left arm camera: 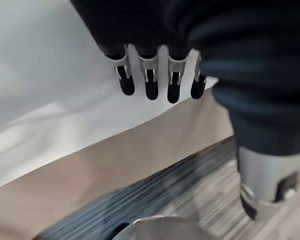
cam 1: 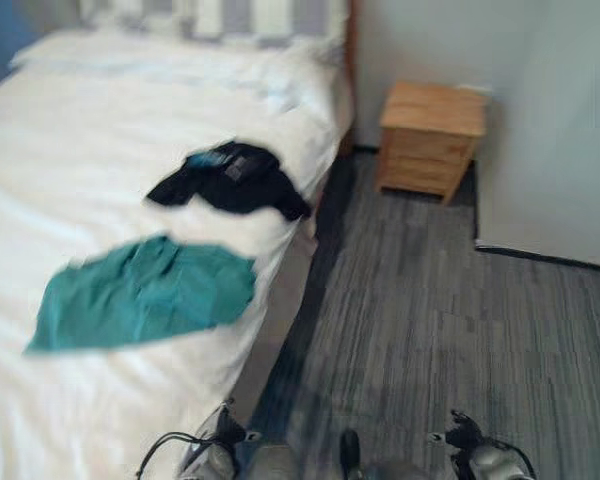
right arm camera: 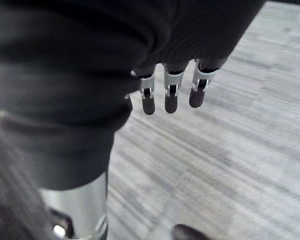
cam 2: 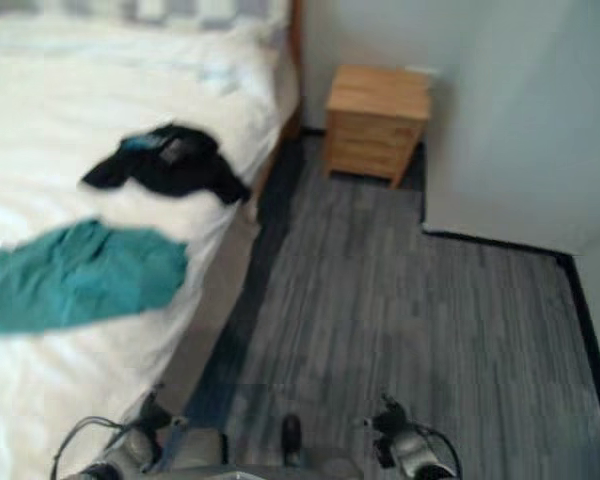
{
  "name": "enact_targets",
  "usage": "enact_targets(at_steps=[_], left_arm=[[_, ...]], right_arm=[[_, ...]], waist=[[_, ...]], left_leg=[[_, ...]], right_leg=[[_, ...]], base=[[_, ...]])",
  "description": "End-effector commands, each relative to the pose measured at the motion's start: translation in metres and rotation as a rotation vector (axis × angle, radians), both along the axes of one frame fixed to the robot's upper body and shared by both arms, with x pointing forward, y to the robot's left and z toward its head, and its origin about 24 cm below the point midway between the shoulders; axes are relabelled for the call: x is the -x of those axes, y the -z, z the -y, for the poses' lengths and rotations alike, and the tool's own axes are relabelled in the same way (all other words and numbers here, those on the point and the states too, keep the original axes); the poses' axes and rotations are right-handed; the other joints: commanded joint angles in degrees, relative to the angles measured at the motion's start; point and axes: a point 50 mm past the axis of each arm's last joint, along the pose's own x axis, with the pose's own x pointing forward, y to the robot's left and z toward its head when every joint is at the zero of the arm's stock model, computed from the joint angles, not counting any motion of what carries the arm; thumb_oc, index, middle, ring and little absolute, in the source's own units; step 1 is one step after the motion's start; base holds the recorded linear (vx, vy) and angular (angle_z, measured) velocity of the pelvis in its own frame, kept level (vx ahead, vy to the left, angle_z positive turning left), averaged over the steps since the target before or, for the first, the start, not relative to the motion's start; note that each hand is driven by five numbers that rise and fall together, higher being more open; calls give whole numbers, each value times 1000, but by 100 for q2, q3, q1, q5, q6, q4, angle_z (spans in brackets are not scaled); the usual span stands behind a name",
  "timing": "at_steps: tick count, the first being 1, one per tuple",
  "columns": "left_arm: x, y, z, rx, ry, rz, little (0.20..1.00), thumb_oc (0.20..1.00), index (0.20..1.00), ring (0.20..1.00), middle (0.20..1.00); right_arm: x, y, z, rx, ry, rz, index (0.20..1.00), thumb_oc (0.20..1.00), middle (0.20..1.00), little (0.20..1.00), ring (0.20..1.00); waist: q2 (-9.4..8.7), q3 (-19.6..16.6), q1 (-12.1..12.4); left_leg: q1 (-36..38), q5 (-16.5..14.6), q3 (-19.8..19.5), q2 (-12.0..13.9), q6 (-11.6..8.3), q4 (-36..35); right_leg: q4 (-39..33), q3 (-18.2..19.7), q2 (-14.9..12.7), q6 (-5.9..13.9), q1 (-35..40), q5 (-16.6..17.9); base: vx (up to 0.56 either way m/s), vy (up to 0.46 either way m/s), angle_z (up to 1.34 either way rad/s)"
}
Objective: Tidy up the quilt and then pick up the clothes from the bed and put them into the laundry hamper.
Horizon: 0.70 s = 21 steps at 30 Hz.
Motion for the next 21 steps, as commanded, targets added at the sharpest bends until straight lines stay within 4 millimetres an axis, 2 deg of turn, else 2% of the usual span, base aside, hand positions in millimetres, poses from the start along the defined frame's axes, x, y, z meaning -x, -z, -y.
enact_targets(at_steps=[1, 2, 3, 4, 6, 8, 9, 10, 11, 12, 13, 14, 15, 16, 17, 18, 19, 20, 21], left_arm=[[-20, -9, 3, -8, 27, 77, 1000, 1000, 1000, 1000, 1000], [-22, -9, 6, -6, 42, 82, 1000, 1000, 1000, 1000, 1000], [-24, -10, 9, -9, 68, 81, 1000, 1000, 1000, 1000, 1000], [-24, -10, 9, -9, 69, 80, 1000, 1000, 1000, 1000, 1000], [-21, -8, 10, -15, 95, 60, 1000, 1000, 1000, 1000, 1000], [-18, -6, 8, -30, 122, 29, 1000, 1000, 1000, 1000, 1000], [-17, -6, 7, -49, 157, 11, 1000, 1000, 1000, 1000, 1000], [-17, -6, 7, -49, 158, 11, 1000, 1000, 1000, 1000, 1000], [-19, -8, 4, -69, 183, 7, 1000, 1000, 1000, 1000, 1000], [-22, -9, 2, -95, 214, 4, 1000, 1000, 1000, 1000, 1000], [-22, -10, 0, -112, 233, -1, 1000, 1000, 1000, 1000, 1000], [-27, -13, -3, -145, 283, 1, 1000, 1000, 1000, 1000, 1000], [-27, -13, -3, -145, 283, 1, 1000, 1000, 1000, 1000, 1000], [-30, -14, -4, -162, 310, -1, 1000, 1000, 1000, 1000, 1000], [-34, -16, -6, -185, 345, -13, 1000, 1000, 1000, 1000, 1000], [-34, -16, -6, -185, 345, -13, 1000, 1000, 1000, 1000, 1000], [-32, -15, -9, -193, 337, -26, 1000, 1000, 1000, 1000, 1000], [-32, -15, -9, -193, 338, -27, 1000, 1000, 1000, 1000, 1000], [-20, -9, -13, -194, 318, -74, 1000, 1000, 1000, 1000, 1000]], right_arm=[[-9, -5, 11, 47, -10, 21, 1000, 1000, 1000, 1000, 1000], [-11, -6, 11, 56, -26, 23, 1000, 1000, 1000, 1000, 1000], [-9, -6, 14, 66, -21, 22, 1000, 1000, 1000, 1000, 1000], [-9, -6, 14, 66, -21, 22, 1000, 1000, 1000, 1000, 1000], [-1, -3, 17, 61, 14, 3, 1000, 1000, 1000, 1000, 1000], [11, 1, 19, 59, 52, -25, 1000, 1000, 1000, 1000, 1000], [16, 2, 25, 67, 99, -44, 1000, 1000, 1000, 1000, 1000], [16, 2, 25, 67, 99, -44, 1000, 1000, 1000, 1000, 1000], [14, 2, 26, 67, 115, -40, 1000, 1000, 1000, 1000, 1000], [12, 0, 27, 61, 132, -29, 1000, 1000, 1000, 1000, 1000], [12, 0, 29, 60, 144, -25, 1000, 1000, 1000, 1000, 1000], [20, 2, 31, 41, 189, -32, 1000, 1000, 1000, 1000, 1000], [20, 2, 31, 41, 189, -31, 1000, 1000, 1000, 1000, 1000], [26, 4, 32, 28, 223, -42, 1000, 1000, 1000, 1000, 1000], [37, 7, 34, 24, 256, -70, 1000, 1000, 1000, 1000, 1000], [37, 7, 34, 24, 256, -70, 1000, 1000, 1000, 1000, 1000], [37, 8, 33, 28, 247, -82, 1000, 1000, 1000, 1000, 1000], [38, 8, 33, 28, 247, -83, 1000, 1000, 1000, 1000, 1000], [43, 11, 29, 31, 230, -110, 1000, 1000, 1000, 1000, 1000]], waist=[[-82, 378, 380], [6, 350, 399], [132, 289, 337], [126, 292, 341], [168, 188, 309], [164, 113, 289], [187, 263, 155], [198, 250, 166], [237, 364, 49], [321, 458, -76], [398, 501, -145], [404, 560, -373], [417, 557, -373], [397, 538, -495], [315, 456, -605], [334, 467, -613], [302, 416, -595], [322, 426, -614], [328, 320, -579]], left_leg=[[911, -154, 240, -536, 395, -1821], [912, 86, 147, -537, 345, -2319], [839, 435, 607, -298, 262, -2885], [859, 443, 615, -308, 264, -2906], [869, 541, 1013, -250, 340, -3182], [1043, 515, 1006, -451, 510, -3199], [1442, 374, 1103, -595, 618, -3262], [1422, 380, 1111, -578, 615, -3260], [1671, 346, 1164, -559, 651, -3358], [1858, 317, 1153, -505, 671, -3429], [1987, 298, 1134, -473, 671, -3484], [2228, 103, 926, -583, 640, -3484], [2220, 108, 925, -568, 636, -3484], [2306, 6, 815, -654, 622, -3484], [2464, -231, 790, -797, 588, -3484], [2484, -249, 780, -780, 588, -3484], [2590, -375, 866, -828, 564, -3484], [2605, -389, 847, -809, 564, -3484], [2983, -623, 1135, -845, 474, -3484]], right_leg=[[-164, 122, -646, 1167, 15, -610], [-168, 265, -606, 1180, 118, -662], [-177, 213, -645, 1170, 270, -843], [-178, 216, -655, 1173, 279, -850], [0, 237, -597, 1146, 519, -1104], [888, 84, -577, 1227, 427, -1169], [2543, -110, -720, 1687, -248, -638], [2541, -101, -705, 1682, -272, -622], [3254, -73, -724, 1818, -764, -262], [3782, -37, -667, 1786, -1214, -110], [3857, -60, -596, 1727, -1441, -182], [3207, 36, -317, 1495, -1647, -563], [3176, 31, -304, 1491, -1642, -538], [2606, 165, -121, 1448, -1607, -613], [1310, 245, -157, 1448, -1662, -458], [1254, 231, -146, 1449, -1612, -442], [885, -135, -344, 1497, -1727, -272], [832, -161, -334, 1499, -1681, -255], [554, -1455, -641, 1464, -1769, -102]], base=[[435, 316, -51], [543, 350, -78], [401, 238, -156], [398, 215, -146], [419, 186, -67], [506, 227, 2], [345, 177, 21], [301, 173, -1], [186, 137, -6], [321, 194, 0], [545, 165, 33], [438, 90, 35], [493, 25, 53], [507, -21, 82], [519, -15, 86], [502, -10, 90], [188, 4, 59], [591, 15, 35], [424, 19, -4]])
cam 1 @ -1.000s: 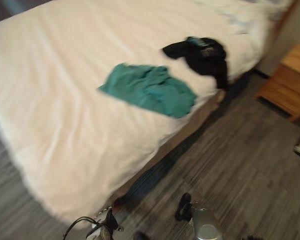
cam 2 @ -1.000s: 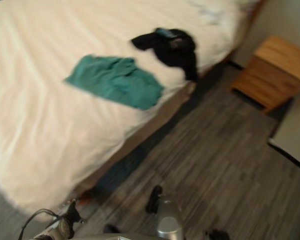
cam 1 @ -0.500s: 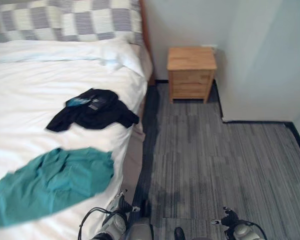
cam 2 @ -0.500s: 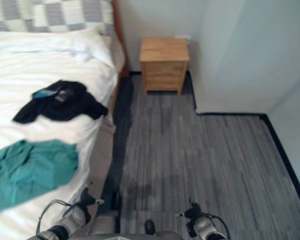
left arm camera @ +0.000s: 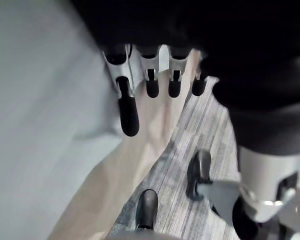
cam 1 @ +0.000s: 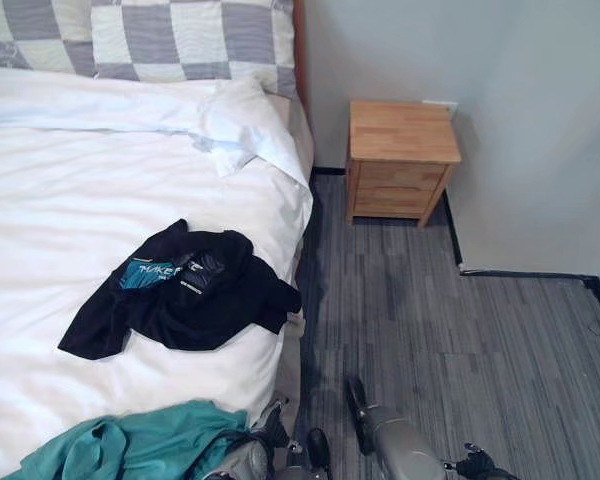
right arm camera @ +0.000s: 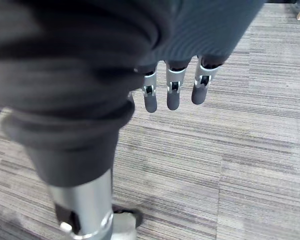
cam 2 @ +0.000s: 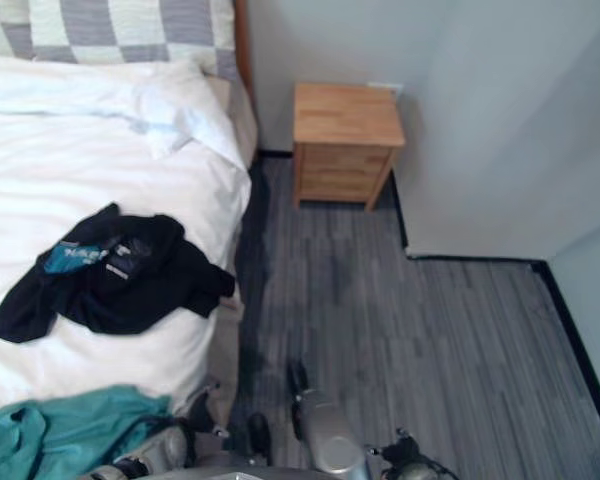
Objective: Tidy up the quilt and then pick up the clothes from the bed and put them into the laundry hamper.
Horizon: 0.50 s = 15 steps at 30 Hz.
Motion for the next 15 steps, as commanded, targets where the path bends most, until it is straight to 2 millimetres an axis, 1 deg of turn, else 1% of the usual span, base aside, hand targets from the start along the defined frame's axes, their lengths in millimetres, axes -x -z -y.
enact_targets(at_steps=[1, 2, 3, 4, 5, 6, 7, 8, 9, 10, 11, 12, 13, 14, 15], left_arm=[[-31, -20, -65, -215, -85, 87, 1000, 1000, 1000, 1000, 1000], [-21, -15, -63, -215, -66, 53, 1000, 1000, 1000, 1000, 1000], [-14, -12, -60, -197, -75, 30, 1000, 1000, 1000, 1000, 1000], [-11, -11, -60, -185, -104, 26, 1000, 1000, 1000, 1000, 1000], [-14, -13, -63, -189, -120, 43, 1000, 1000, 1000, 1000, 1000], [-17, -14, -64, -181, -147, 61, 1000, 1000, 1000, 1000, 1000], [-17, -14, -64, -181, -147, 61, 1000, 1000, 1000, 1000, 1000], [-26, -19, -64, -169, -193, 111, 1000, 1000, 1000, 1000, 1000], [-30, -20, -63, -163, -200, 131, 1000, 1000, 1000, 1000, 1000], [-32, -21, -61, -156, -206, 136, 1000, 1000, 1000, 1000, 1000], [-36, -22, -57, -137, -223, 157, 1000, 1000, 1000, 1000, 1000], [-36, -22, -56, -132, -221, 160, 1000, 1000, 1000, 1000, 1000], [-37, -22, -52, -127, -211, 167, 1000, 1000, 1000, 1000, 1000], [-39, -22, -51, -132, -205, 170, 1000, 1000, 1000, 1000, 1000], [-38, -22, -51, -132, -205, 170, 1000, 1000, 1000, 1000, 1000]], right_arm=[[-8, -6, 14, 47, -1, 29, 1000, 1000, 1000, 1000, 1000], [1, -4, 17, 47, 32, 13, 1000, 1000, 1000, 1000, 1000], [5, -3, 18, 37, 45, 1, 1000, 1000, 1000, 1000, 1000], [3, -4, 19, 38, 40, 5, 1000, 1000, 1000, 1000, 1000], [0, -5, 20, 50, 17, 7, 1000, 1000, 1000, 1000, 1000], [-3, -6, 22, 63, -4, 10, 1000, 1000, 1000, 1000, 1000], [-3, -6, 22, 63, -4, 10, 1000, 1000, 1000, 1000, 1000], [-9, -8, 23, 91, -58, 12, 1000, 1000, 1000, 1000, 1000], [-9, -7, 21, 94, -85, 1, 1000, 1000, 1000, 1000, 1000], [-9, -7, 19, 97, -107, -5, 1000, 1000, 1000, 1000, 1000], [-11, -7, 17, 109, -148, -5, 1000, 1000, 1000, 1000, 1000], [-11, -7, 17, 110, -159, -7, 1000, 1000, 1000, 1000, 1000], [-12, -7, 17, 120, -177, -1, 1000, 1000, 1000, 1000, 1000], [-11, -8, 19, 124, -182, 2, 1000, 1000, 1000, 1000, 1000], [-11, -8, 19, 124, -182, 1, 1000, 1000, 1000, 1000, 1000]], waist=[[169, -49, 45], [217, -121, -57], [268, -153, -75], [193, -119, -41], [36, 40, 77], [-81, 158, 223], [-81, 158, 223], [-295, 250, 462], [-357, 251, 576], [-360, 228, 664], [-321, 166, 747], [-275, 128, 805], [-184, -21, 838], [-148, -72, 803], [-159, -73, 810]], left_leg=[[647, -545, 531, 564, -944, -40], [857, -575, 670, 641, -1033, 589], [753, -342, 772, 751, -1152, 1229], [279, 167, 815, 934, -1339, 2416], [-384, 634, 536, 999, -1480, 3779], [-853, 635, 423, 1053, -1402, 4555], [-853, 635, 423, 1053, -1402, 4555], [-1623, 374, 272, 1163, -1238, 5142], [-1809, 296, 242, 1238, -1176, 4842], [-1879, 261, 201, 1246, -1129, 4395], [-1808, 92, 171, 1177, -1041, 3512], [-1656, 120, 148, 1152, -1026, 2696], [-1529, 441, 407, 1169, -1119, 1073], [-1537, 547, 903, 1311, -1142, 633], [-1500, 569, 920, 1289, -1140, 578]], right_leg=[[-449, -939, -285, 417, 724, 689], [-578, -1088, -165, 244, 1007, 673], [-693, -1000, -55, 161, 1229, 671], [-711, -973, -60, 90, 1408, 686], [-703, -869, -68, -61, 1596, 693], [-776, -748, -53, -147, 1801, 609], [-776, -748, -53, -147, 1801, 609], [-878, -451, -121, -206, 2104, 522], [-928, -303, -177, -182, 2262, 436], [-980, -183, -191, -156, 2404, 357], [-1058, -59, -176, -68, 2536, 276], [-1068, -5, -213, -8, 2617, 251], [-1169, -72, -278, 102, 2814, 117], [-1181, -229, -338, 146, 2926, 5], [-1180, -221, -355, 153, 2934, -4]], base=[[808, -21, -41], [573, -57, -59], [728, -119, -55], [469, -146, -46], [386, -167, -26], [230, -104, -25], [377, -9, -73], [428, 84, -152], [568, 150, -159], [502, 246, -123], [491, 281, -98], [683, 402, -142], [610, 351, -180], [482, 267, -123], [302, 186, -80]])
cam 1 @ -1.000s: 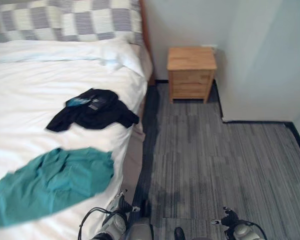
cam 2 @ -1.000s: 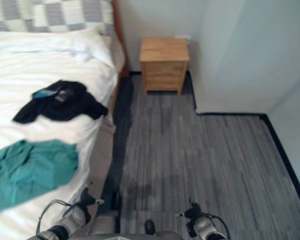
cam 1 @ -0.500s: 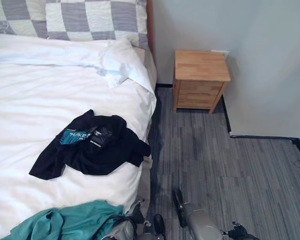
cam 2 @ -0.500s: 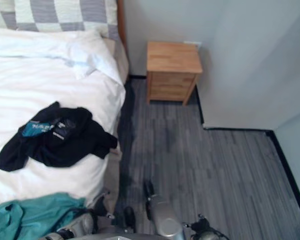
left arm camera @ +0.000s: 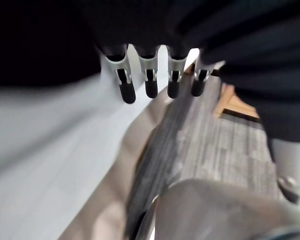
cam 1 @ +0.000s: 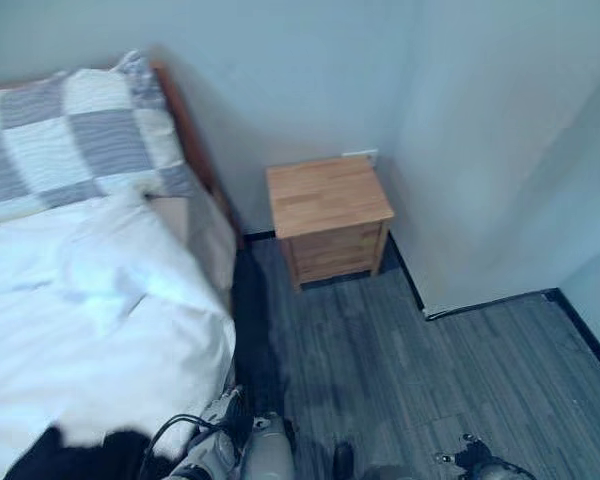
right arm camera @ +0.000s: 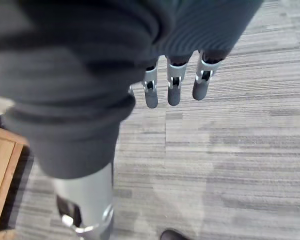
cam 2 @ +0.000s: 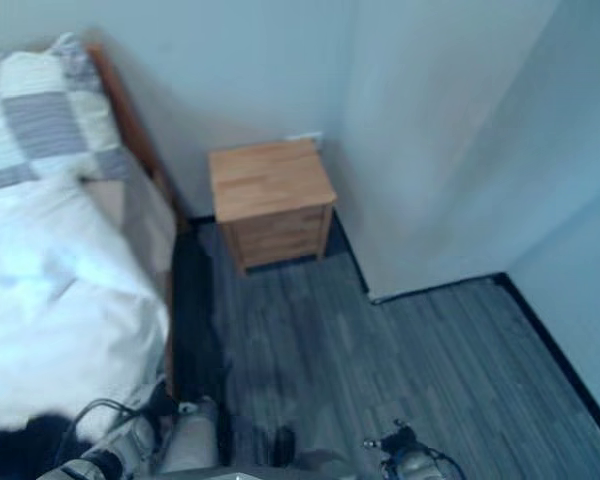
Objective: Tidy up the quilt and then pick up the clothes from the bed and put them into the laundry hamper.
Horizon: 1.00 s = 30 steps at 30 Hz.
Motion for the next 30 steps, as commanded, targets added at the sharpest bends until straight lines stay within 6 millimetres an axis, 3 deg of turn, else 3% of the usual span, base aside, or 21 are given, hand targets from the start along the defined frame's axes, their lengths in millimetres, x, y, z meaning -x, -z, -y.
enact_targets(at_steps=[1, 3, 6, 7, 8, 9, 10, 11, 14, 15, 17, 18, 19, 20, 23, 24, 25, 28, 29, 30], left_arm=[[-16, -5, 5, -9, 3, 41, 1000, 1000, 1000, 1000, 1000], [-11, -3, 6, 2, -26, 34, 1000, 1000, 1000, 1000, 1000], [-3, 1, 5, 32, -108, 26, 1000, 1000, 1000, 1000, 1000], [-3, 1, 5, 32, -108, 26, 1000, 1000, 1000, 1000, 1000], [-2, 1, 3, 51, -166, 36, 1000, 1000, 1000, 1000, 1000], [-1, 1, 2, 49, -171, 34, 1000, 1000, 1000, 1000, 1000], [1, 1, -1, 42, -175, 33, 1000, 1000, 1000, 1000, 1000], [1, 1, -1, 43, -175, 33, 1000, 1000, 1000, 1000, 1000], [0, 0, -6, 28, -177, 43, 1000, 1000, 1000, 1000, 1000], [1, 0, -6, 23, -163, 38, 1000, 1000, 1000, 1000, 1000], [-3, -1, -6, 19, -143, 43, 1000, 1000, 1000, 1000, 1000], [2, 0, -13, 12, -178, 33, 1000, 1000, 1000, 1000, 1000], [8, 1, -17, 8, -193, 23, 1000, 1000, 1000, 1000, 1000], [7, 1, -17, 8, -193, 23, 1000, 1000, 1000, 1000, 1000], [28, 6, -27, -2, -259, -10, 1000, 1000, 1000, 1000, 1000], [28, 6, -27, -7, -264, -11, 1000, 1000, 1000, 1000, 1000], [28, 6, -26, -2, -262, -10, 1000, 1000, 1000, 1000, 1000], [33, 8, -25, -1, -262, -32, 1000, 1000, 1000, 1000, 1000], [32, 8, -25, -1, -262, -32, 1000, 1000, 1000, 1000, 1000], [39, 9, -29, -17, -256, -56, 1000, 1000, 1000, 1000, 1000]], right_arm=[[5, -2, 8, 45, -53, 3, 1000, 1000, 1000, 1000, 1000], [6, -1, 5, 44, -67, -11, 1000, 1000, 1000, 1000, 1000], [11, 3, -3, 16, -30, -24, 1000, 1000, 1000, 1000, 1000], [11, 3, -3, 16, -30, -24, 1000, 1000, 1000, 1000, 1000], [6, 2, -5, -9, 15, 0, 1000, 1000, 1000, 1000, 1000], [1, 1, -6, -16, 28, 19, 1000, 1000, 1000, 1000, 1000], [-10, -2, -7, -12, 3, 45, 1000, 1000, 1000, 1000, 1000], [-10, -2, -7, -11, 3, 46, 1000, 1000, 1000, 1000, 1000], [-17, -5, -6, 11, -53, 65, 1000, 1000, 1000, 1000, 1000], [-17, -5, -4, 21, -73, 58, 1000, 1000, 1000, 1000, 1000], [-13, -5, 2, 41, -84, 30, 1000, 1000, 1000, 1000, 1000], [-11, -5, 4, 55, -118, 2, 1000, 1000, 1000, 1000, 1000], [-10, -4, 3, 55, -122, 2, 1000, 1000, 1000, 1000, 1000], [-10, -4, 3, 55, -122, 2, 1000, 1000, 1000, 1000, 1000], [-12, -5, 2, 45, -124, 19, 1000, 1000, 1000, 1000, 1000], [-17, -7, 3, 45, -111, 39, 1000, 1000, 1000, 1000, 1000], [-21, -9, 6, 45, -95, 59, 1000, 1000, 1000, 1000, 1000], [-38, -20, 19, 51, -14, 144, 1000, 1000, 1000, 1000, 1000], [-38, -21, 19, 51, -14, 144, 1000, 1000, 1000, 1000, 1000], [-49, -31, 29, 52, 52, 233, 1000, 1000, 1000, 1000, 1000]], waist=[[257, 183, -163], [273, 43, -139], [275, -40, -90], [277, -45, -88], [287, 96, -98], [318, 219, -137], [381, 362, -146], [397, 347, -142], [351, 392, -89], [313, 364, -153], [220, 400, -181], [124, 403, -55], [83, 386, 4], [80, 373, -11], [25, 291, 80], [14, 349, 104], [32, 392, 79], [75, 406, -157], [77, 395, -156], [126, 292, -318]], left_leg=[[1207, 355, 993, -5, -75, -1930], [1258, 484, 1054, -96, -30, -1960], [1569, 287, 879, -415, 208, -2126], [1564, 288, 881, -413, 208, -2125], [1882, 132, 703, -508, 350, -2187], [2023, 71, 534, -518, 405, -2187], [2213, 18, 132, -520, 428, -2187], [2194, 24, 135, -501, 423, -2187], [2234, -31, -679, -606, 390, -2187], [2266, -72, -1084, -677, 378, -2187], [2326, -146, -1716, -851, 376, -2107], [2343, -159, -2095, -899, 310, -2120], [2289, -151, -2279, -951, 284, -2074], [2267, -138, -2293, -955, 282, -2072], [2069, -174, -2530, -1009, 182, -1963], [1853, -131, -2449, -980, 112, -1847], [1669, -133, -2093, -853, 77, -1799], [1656, -106, 169, -61, -31, -1700], [1637, -98, 169, -56, -33, -1697], [1709, 48, 1102, 271, -141, -1657]], right_leg=[[-249, 262, -480, 299, 326, -232], [-77, 175, -549, 377, 351, -255], [1236, 90, -781, 621, -9, -187], [1236, 92, -780, 620, -16, -185], [2571, 172, -890, 782, -585, 235], [3120, 300, -818, 751, -915, 309], [3584, 543, -484, 614, -1391, 130], [3560, 541, -465, 608, -1402, 154], [2521, 937, -267, 471, -1441, -241], [1853, 1568, -110, 452, -1398, -248], [1192, 2749, 121, 600, -1291, 23], [999, 2787, 79, 579, -1212, 190], [807, 2537, -111, 492, -1105, 208], [788, 2525, -119, 494, -1114, 225], [152, 2003, -338, 437, -691, 282], [109, 1785, -465, 429, -652, 288], [107, 1520, -621, 454, -626, 265], [-117, 547, -1025, 609, -410, 237], [-121, 549, -1020, 606, -426, 248], [-167, 21, -1120, 642, -321, 251]], base=[[450, 270, -34], [424, 259, -35], [260, 221, 58], [270, 251, 99], [212, 192, 93], [321, 223, 155], [153, 66, 166], [178, -7, 181], [242, -120, 198], [302, -148, 226], [218, -161, 316], [153, -228, 355], [113, -186, 261], [50, -144, 193], [72, -203, 148], [-38, -125, 144], [-85, -59, 121], [-76, 44, 185], [-63, 38, 240], [61, 88, 185]])
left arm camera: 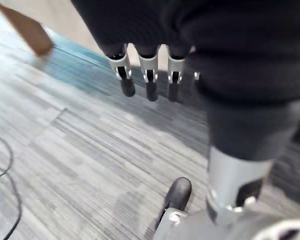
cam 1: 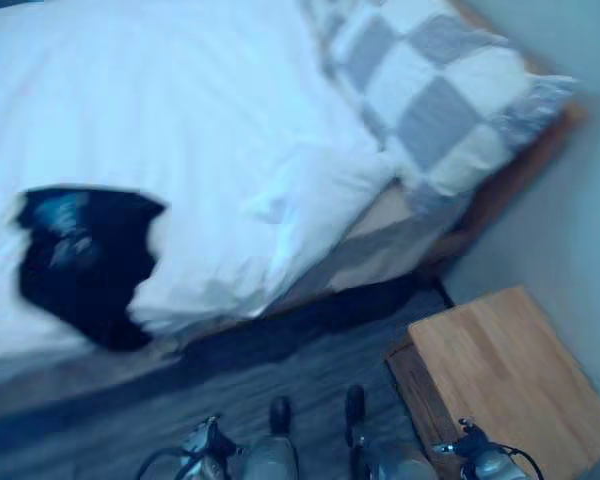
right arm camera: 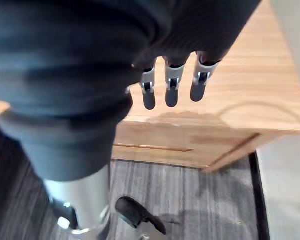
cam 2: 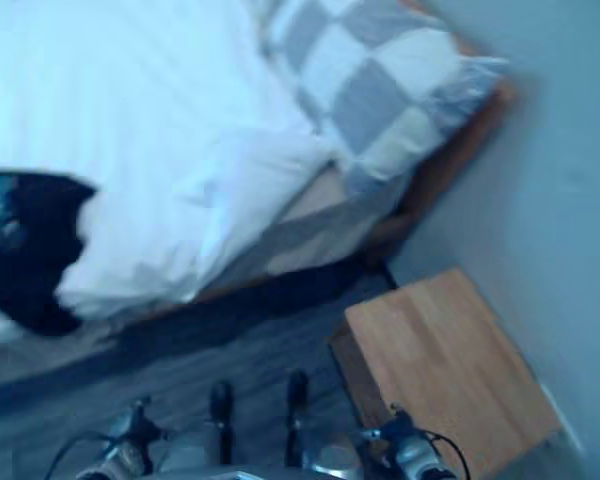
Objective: Tidy up the quilt and then pick up the clothes from the bed and put them into the laundry hamper.
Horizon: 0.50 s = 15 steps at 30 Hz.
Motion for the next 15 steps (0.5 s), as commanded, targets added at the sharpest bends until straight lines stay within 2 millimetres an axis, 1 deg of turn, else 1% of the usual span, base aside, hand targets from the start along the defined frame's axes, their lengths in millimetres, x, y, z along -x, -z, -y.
enact_targets(at_steps=[1, 2, 3, 4, 5, 6, 7, 8, 9, 10, 11, 12, 13, 14, 15], left_arm=[[11, 1, -11, -22, -3, -32, 1000, 1000, 1000, 1000, 1000], [18, 2, -13, -17, -5, -52, 1000, 1000, 1000, 1000, 1000], [19, 2, -13, -17, -5, -52, 1000, 1000, 1000, 1000, 1000], [25, 1, -21, -34, -18, -59, 1000, 1000, 1000, 1000, 1000], [29, 1, -23, -33, -9, -75, 1000, 1000, 1000, 1000, 1000], [31, 1, -25, -35, 14, -87, 1000, 1000, 1000, 1000, 1000], [31, 0, -26, -39, 24, -88, 1000, 1000, 1000, 1000, 1000], [31, 0, -26, -39, 24, -88, 1000, 1000, 1000, 1000, 1000], [22, -5, -34, -59, 51, -80, 1000, 1000, 1000, 1000, 1000], [21, -5, -33, -58, 50, -77, 1000, 1000, 1000, 1000, 1000], [20, -7, -37, -69, 54, -77, 1000, 1000, 1000, 1000, 1000], [18, -8, -39, -75, 62, -76, 1000, 1000, 1000, 1000, 1000], [14, -9, -39, -77, 71, -69, 1000, 1000, 1000, 1000, 1000], [9, -11, -39, -80, 87, -57, 1000, 1000, 1000, 1000, 1000], [3, -13, -39, -81, 101, -43, 1000, 1000, 1000, 1000, 1000]], right_arm=[[-24, -27, 34, 33, 123, 206, 1000, 1000, 1000, 1000, 1000], [-34, -40, 43, 68, 99, 270, 1000, 1000, 1000, 1000, 1000], [-33, -40, 43, 68, 99, 269, 1000, 1000, 1000, 1000, 1000], [-56, -70, 58, 135, 57, 407, 1000, 1000, 1000, 1000, 1000], [-67, -87, 65, 169, 36, 482, 1000, 1000, 1000, 1000, 1000], [-81, -112, 77, 226, 8, 569, 1000, 1000, 1000, 1000, 1000], [-87, -123, 83, 252, 10, 606, 1000, 1000, 1000, 1000, 1000], [-87, -123, 83, 253, 10, 606, 1000, 1000, 1000, 1000, 1000], [-124, -180, 98, 378, -40, 770, 1000, 1000, 1000, 1000, 1000], [-125, -181, 98, 379, -41, 772, 1000, 1000, 1000, 1000, 1000], [-134, -200, 103, 426, -50, 821, 1000, 1000, 1000, 1000, 1000], [-145, -222, 105, 473, -67, 877, 1000, 1000, 1000, 1000, 1000], [-150, -234, 108, 502, -79, 904, 1000, 1000, 1000, 1000, 1000], [-157, -252, 110, 541, -95, 941, 1000, 1000, 1000, 1000, 1000], [-162, -266, 110, 566, -113, 975, 1000, 1000, 1000, 1000, 1000]], waist=[[165, -351, -349], [228, -432, -383], [229, -434, -386], [243, -491, -367], [243, -501, -358], [221, -481, -347], [224, -440, -340], [219, -438, -339], [175, -121, -407], [158, -121, -396], [170, -70, -408], [211, 2, -394], [209, 18, -396], [215, 58, -416], [193, 57, -415]], left_leg=[[445, 584, 659, 82, -159, -321], [490, 669, 806, 103, -164, -403], [489, 670, 803, 103, -164, -404], [496, 723, 729, 48, -178, -468], [509, 717, 728, 10, -138, -526], [545, 658, 707, -33, -70, -562], [574, 590, 655, -86, -7, -570], [570, 582, 657, -100, 2, -568], [675, 472, 567, -190, 163, -595], [663, 465, 591, -211, 170, -593], [701, 443, 530, -217, 179, -607], [665, 542, 535, -169, 198, -611], [660, 538, 475, -189, 182, -605], [657, 527, 373, -213, 159, -595], [640, 490, 267, -256, 127, -601]], right_leg=[[201, -427, -726, 1285, 630, -1102], [273, -654, -741, 1286, 706, -1157], [273, -657, -741, 1285, 706, -1157], [611, -823, -845, 1268, 690, -1259], [855, -910, -935, 1292, 643, -1308], [1237, -941, -1024, 1314, 566, -1332], [1690, -917, -1116, 1332, 427, -1312], [1737, -907, -1137, 1341, 401, -1333], [3285, -427, -1234, 1531, -400, -958], [3351, -387, -1258, 1538, -460, -983], [3413, -147, -1115, 1593, -604, -1036], [3243, 39, -908, 1489, -750, -1070], [2941, 173, -819, 1461, -715, -1159], [2502, 304, -738, 1415, -613, -1253], [1929, 459, -751, 1403, -577, -1233]], base=[[120, 149, 162], [143, 120, 118], [130, 153, 162], [105, 166, 119], [140, 249, 80], [89, 216, 33], [57, 149, 74], [16, 239, 93], [-12, 178, 92], [15, 203, 78], [-13, 27, 68], [36, 16, 71], [65, -44, 39], [144, -94, 27], [141, -126, 56]])
